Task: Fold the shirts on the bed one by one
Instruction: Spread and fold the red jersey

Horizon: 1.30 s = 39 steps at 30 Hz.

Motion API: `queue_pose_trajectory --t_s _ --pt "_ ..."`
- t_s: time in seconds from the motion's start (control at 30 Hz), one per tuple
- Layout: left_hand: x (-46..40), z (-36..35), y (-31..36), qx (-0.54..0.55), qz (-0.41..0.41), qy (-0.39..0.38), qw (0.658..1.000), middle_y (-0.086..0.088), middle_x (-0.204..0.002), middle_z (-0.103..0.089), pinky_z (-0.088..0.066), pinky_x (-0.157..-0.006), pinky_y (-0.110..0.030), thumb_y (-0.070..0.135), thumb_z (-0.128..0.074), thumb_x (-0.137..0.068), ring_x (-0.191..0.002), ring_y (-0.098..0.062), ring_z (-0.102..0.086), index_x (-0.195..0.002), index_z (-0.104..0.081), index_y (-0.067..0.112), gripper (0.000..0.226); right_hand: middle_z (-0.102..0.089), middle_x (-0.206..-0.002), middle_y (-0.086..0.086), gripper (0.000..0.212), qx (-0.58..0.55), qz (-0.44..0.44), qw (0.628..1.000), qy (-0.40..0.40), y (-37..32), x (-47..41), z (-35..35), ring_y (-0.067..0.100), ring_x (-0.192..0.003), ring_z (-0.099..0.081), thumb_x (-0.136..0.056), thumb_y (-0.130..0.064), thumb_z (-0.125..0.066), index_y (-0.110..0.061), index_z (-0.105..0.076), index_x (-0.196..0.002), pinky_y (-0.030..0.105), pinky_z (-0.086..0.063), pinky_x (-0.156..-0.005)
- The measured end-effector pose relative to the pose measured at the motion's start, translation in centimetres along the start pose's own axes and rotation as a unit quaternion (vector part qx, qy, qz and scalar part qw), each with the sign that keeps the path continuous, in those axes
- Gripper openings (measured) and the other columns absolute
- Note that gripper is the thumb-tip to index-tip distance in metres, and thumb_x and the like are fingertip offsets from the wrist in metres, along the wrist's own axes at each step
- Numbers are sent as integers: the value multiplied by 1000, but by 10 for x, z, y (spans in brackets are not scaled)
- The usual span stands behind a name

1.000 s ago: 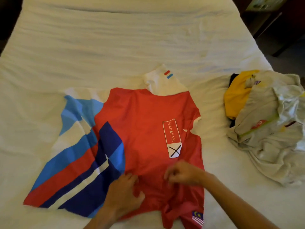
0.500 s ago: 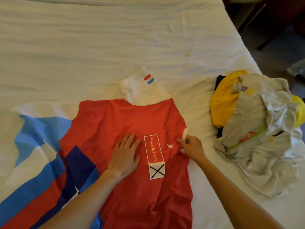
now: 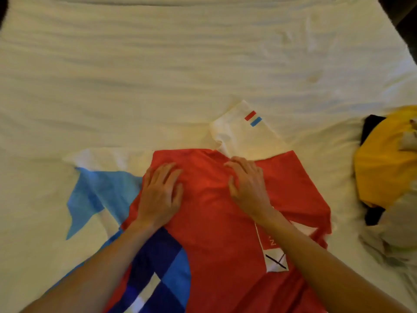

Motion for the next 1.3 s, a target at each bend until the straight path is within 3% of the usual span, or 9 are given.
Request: queue_pose_trajectory --t_s 0.2,0.47,0.53,0.63,0.73,0.83,0.97,1.1,1.3 --pt "-39 59 -152 -123 157 -108 974 -8 -150 -42 -18 -113 -59 21 -42 -92 -141 -28 -35 -140 -48 16 48 -30 -158 2 57 56 26 970 -234 -70 -89 -91 30 -131 -43 -96 -22 -48 -17 -33 -151 49 -37 -105" --pt "-64 93 -229 -153 203 -352 901 3 -90 -62 -42 -88 -39 45 -68 -73 -94 -24 -57 -88 -62 27 25 -67 -97 -3 27 119 29 914 -386 -99 -139 -124 23 -101 -57 -75 -29 -61 -26 -65 -102 47 -29 -97" --pt "-71 109 -241 -69 228 -321 917 1 -76 -64 -46 -71 -32 37 -70 -75 -84 -25 -61 -70 -66 20 18 -67 -94 0 9 115 19 907 -406 -100 -155 -124 25 -101 -58 -78 -22 -63 -22 -67 -86 50 -30 -99" --pt "-82 133 -268 55 297 -85 949 -6 -85 -72 -48 -74 -33 27 -75 -78 -91 -26 -66 -81 -75 15 13 -65 -108 0 16 129 -24 954 -269 -100 -179 -117 28 -114 -52 -88 -18 -56 -29 -67 -94 45 -31 -95" --pt "-54 125 -277 143 395 26 907 -6 -105 -69 -51 -86 -37 41 -77 -78 -103 -27 -62 -109 -71 12 43 -54 -129 6 38 189 -72 963 -180 -109 -165 -131 32 -122 -42 -91 -12 -46 -20 -54 -128 52 -29 -102" --pt "-6 110 -287 212 508 74 831 -4 -78 -66 -41 -59 -33 58 -64 -77 -81 -28 -60 -78 -68 8 51 -36 -146 8 64 200 -57 964 -168 -134 -144 -151 34 -136 -30 -85 -18 -52 -16 -33 -146 64 -17 -111" --pt "53 102 -281 287 581 73 758 0 -71 -62 -44 -68 -34 62 -69 -67 -73 -22 -61 -66 -62 18 45 -17 -161 4 75 178 51 962 -202 -180 -140 -173 30 -149 -9 -85 -27 -55 -18 -25 -153 67 -2 -114" --pt "94 89 -264 393 587 29 707 6 -58 -58 -43 -64 -35 59 -72 -55 -65 -19 -54 -65 -61 19 43 -40 -149 0 52 123 210 940 -241 -257 -149 -193 29 -130 -40 -92 -16 -49 -20 -44 -144 44 -37 -98" --pt "144 71 -246 452 588 -86 665 9 -92 -58 -39 -69 -28 45 -79 -71 -78 -9 -51 -99 -74 20 38 -9 -163 -8 78 232 363 811 -395 -326 -141 -243 25 -127 -41 -91 -5 -51 -35 -18 -155 33 -39 -78"
Point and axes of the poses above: each hand's wrist, its own x-axis away from the middle knuckle, its own z-axis out of the back of the hand, y = z × x, the point moved 6 cm from there along -x, towards the middle knuckle
